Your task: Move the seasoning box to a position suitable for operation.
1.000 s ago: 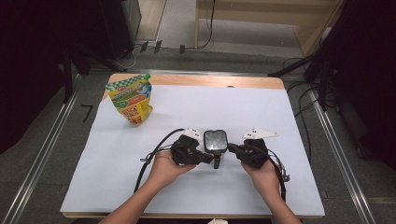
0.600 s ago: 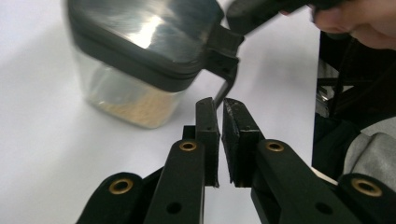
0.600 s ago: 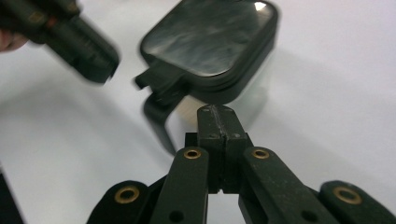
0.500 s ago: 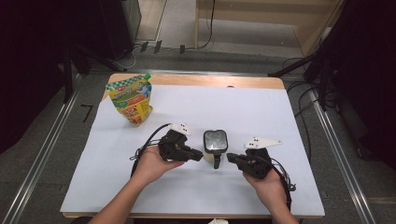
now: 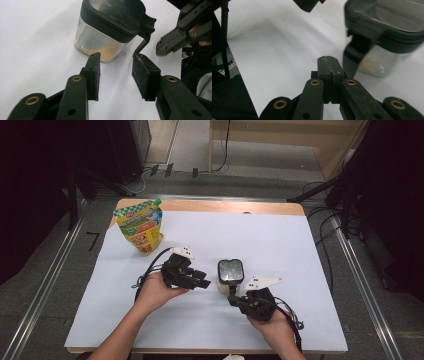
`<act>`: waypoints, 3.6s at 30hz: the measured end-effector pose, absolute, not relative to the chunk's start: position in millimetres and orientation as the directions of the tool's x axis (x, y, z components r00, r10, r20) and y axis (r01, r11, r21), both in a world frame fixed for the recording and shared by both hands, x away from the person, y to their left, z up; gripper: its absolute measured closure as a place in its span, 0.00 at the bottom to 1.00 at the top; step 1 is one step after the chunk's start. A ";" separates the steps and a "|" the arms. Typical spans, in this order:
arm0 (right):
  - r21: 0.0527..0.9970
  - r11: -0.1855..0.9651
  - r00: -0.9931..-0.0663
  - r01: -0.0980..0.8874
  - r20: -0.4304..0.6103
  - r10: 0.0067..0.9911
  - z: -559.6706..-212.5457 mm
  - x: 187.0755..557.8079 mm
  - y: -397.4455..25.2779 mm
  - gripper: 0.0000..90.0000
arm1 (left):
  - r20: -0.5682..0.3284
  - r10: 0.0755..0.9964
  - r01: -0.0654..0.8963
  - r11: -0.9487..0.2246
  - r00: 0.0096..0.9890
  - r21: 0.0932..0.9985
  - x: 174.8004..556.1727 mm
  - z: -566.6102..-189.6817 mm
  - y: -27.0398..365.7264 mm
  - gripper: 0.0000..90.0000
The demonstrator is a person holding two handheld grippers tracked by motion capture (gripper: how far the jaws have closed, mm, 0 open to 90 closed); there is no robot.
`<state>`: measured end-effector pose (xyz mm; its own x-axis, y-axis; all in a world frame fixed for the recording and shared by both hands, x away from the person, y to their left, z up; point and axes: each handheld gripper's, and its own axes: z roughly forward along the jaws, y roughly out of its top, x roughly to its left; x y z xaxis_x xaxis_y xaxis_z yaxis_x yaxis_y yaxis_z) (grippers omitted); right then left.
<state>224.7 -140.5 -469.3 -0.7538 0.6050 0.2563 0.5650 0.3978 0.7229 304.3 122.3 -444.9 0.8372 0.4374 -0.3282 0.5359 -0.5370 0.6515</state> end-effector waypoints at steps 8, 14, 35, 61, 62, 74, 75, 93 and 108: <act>0.717 0.409 -0.758 0.564 0.254 0.600 -477.2 226.7 -122.1 1.00 | -0.319 0.433 0.527 -0.542 0.843 0.654 304.5 -446.8 120.9 0.58; 0.708 0.405 -0.742 0.578 0.249 0.622 -483.2 231.4 -121.3 1.00 | -0.316 0.428 0.521 -0.548 0.847 0.654 304.2 -446.9 121.0 0.56; 0.696 0.397 -0.724 0.598 0.256 0.641 -484.7 234.6 -132.0 1.00 | -0.315 0.433 0.524 -0.541 0.844 0.658 304.3 -446.3 123.3 0.55; 0.684 0.334 -0.644 0.649 0.260 0.719 -481.2 250.1 -183.0 1.00 | -0.307 0.420 0.510 -0.558 0.854 0.655 303.9 -449.4 119.1 0.53; 0.684 0.328 -0.638 0.652 0.260 0.724 -481.1 251.4 -185.2 1.00 | -0.308 0.418 0.509 -0.559 0.855 0.655 303.8 -449.5 118.9 0.53; 0.673 0.297 -0.600 0.677 0.272 0.752 -480.5 267.2 -206.7 1.00 | -0.304 0.398 0.493 -0.573 0.866 0.655 302.8 -451.6 114.1 0.51; 0.673 0.295 -0.598 0.678 0.272 0.754 -480.4 268.7 -207.9 1.00 | -0.303 0.400 0.494 -0.570 0.865 0.657 302.7 -451.7 113.5 0.51; 0.683 0.289 -0.576 0.671 0.234 0.783 -464.1 272.2 -229.6 1.00 | -0.340 0.355 0.490 -0.586 0.871 0.645 315.0 -453.4 100.5 0.45; 0.673 0.282 -0.572 0.684 0.255 0.780 -464.6 280.4 -235.0 1.00 | -0.342 0.284 0.444 -0.600 0.896 0.665 329.1 -445.7 82.8 0.38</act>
<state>280.4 -235.0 -464.6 -0.5718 0.7799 0.2546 0.6840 0.2819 0.6728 329.1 82.8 -445.7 0.8957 0.2843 -0.3419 0.4444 -0.6000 0.6652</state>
